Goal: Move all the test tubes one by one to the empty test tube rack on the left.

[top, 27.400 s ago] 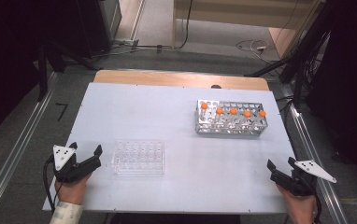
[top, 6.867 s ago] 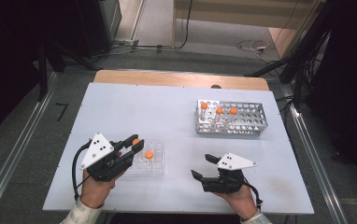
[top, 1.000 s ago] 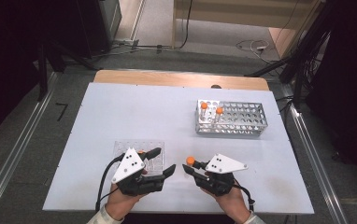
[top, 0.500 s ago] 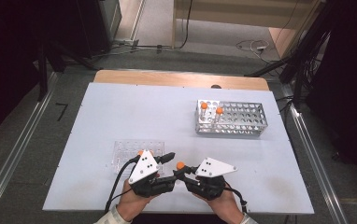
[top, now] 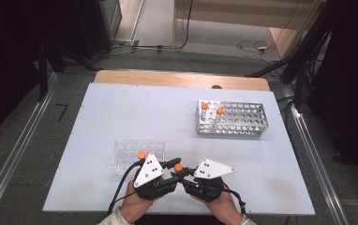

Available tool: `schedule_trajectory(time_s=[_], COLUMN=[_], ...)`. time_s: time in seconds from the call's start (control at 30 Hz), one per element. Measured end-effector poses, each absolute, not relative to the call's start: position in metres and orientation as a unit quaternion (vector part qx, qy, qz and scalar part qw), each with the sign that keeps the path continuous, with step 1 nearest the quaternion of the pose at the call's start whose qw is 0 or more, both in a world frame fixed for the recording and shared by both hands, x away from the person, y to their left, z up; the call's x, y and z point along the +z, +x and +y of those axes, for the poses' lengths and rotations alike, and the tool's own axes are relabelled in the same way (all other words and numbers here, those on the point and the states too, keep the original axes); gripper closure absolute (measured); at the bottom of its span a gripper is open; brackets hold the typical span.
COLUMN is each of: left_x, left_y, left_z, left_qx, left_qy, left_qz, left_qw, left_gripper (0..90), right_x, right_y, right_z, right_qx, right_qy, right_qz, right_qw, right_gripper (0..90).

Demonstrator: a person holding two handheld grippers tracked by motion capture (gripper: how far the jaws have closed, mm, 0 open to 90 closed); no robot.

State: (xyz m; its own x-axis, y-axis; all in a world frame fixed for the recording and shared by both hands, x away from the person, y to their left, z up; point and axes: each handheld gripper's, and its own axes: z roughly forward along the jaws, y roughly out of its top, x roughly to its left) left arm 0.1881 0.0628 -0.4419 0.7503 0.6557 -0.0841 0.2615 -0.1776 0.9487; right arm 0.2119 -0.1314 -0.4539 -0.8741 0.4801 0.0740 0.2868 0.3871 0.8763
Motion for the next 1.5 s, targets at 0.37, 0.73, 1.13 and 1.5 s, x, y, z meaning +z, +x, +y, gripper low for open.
schedule_trajectory(time_s=[0.37, 0.73, 1.13, 1.5], left_x=[-0.442, -0.441, -0.435, -0.421], left_y=[0.186, 0.185, 0.184, 0.175], left_z=[0.063, 0.064, 0.073, 0.101], left_qx=[0.176, 0.173, 0.165, 0.168], left_qy=[0.749, 0.748, 0.737, 0.718], left_qz=[0.299, 0.297, 0.305, 0.326], left_qw=[0.565, 0.568, 0.581, 0.592], left_gripper=[69.4, 69.9, 70.2, 70.2], right_x=[-0.455, -0.454, -0.454, -0.452], right_y=[0.212, 0.210, 0.211, 0.220], right_z=[-0.131, -0.131, -0.133, -0.154], right_qx=[0.503, 0.506, 0.503, 0.500], right_qy=[0.229, 0.225, 0.223, 0.253], right_qz=[0.828, 0.827, 0.831, 0.823], right_qw=[0.095, 0.094, 0.087, 0.096], right_gripper=[71.5, 71.0, 35.5, 28.1])
